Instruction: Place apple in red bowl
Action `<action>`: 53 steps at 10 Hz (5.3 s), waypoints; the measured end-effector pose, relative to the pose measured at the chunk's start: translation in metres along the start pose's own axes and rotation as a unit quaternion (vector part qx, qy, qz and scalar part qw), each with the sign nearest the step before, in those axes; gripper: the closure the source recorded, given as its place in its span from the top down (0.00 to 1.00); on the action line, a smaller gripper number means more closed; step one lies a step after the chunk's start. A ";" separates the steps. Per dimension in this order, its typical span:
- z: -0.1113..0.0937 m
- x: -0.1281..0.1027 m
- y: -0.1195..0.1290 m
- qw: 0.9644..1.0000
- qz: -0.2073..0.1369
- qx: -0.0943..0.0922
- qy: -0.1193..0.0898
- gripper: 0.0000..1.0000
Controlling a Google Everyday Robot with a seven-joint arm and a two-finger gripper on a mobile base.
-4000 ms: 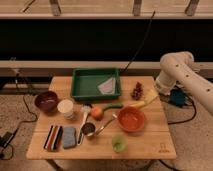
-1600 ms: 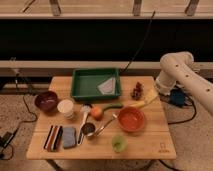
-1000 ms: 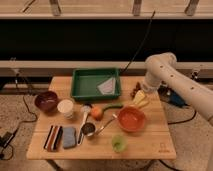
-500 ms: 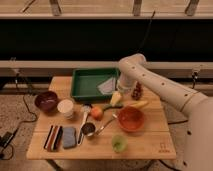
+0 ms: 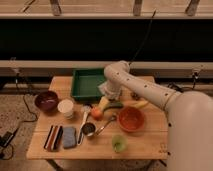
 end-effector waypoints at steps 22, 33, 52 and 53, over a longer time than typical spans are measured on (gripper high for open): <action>0.040 0.019 -0.047 0.998 -0.059 0.010 -0.036 0.70; -0.017 0.023 -0.049 0.998 -0.065 0.000 0.014 0.00; -0.051 -0.136 0.044 0.999 0.038 0.000 -0.006 0.68; -0.053 -0.139 0.044 0.999 0.035 0.002 -0.004 0.68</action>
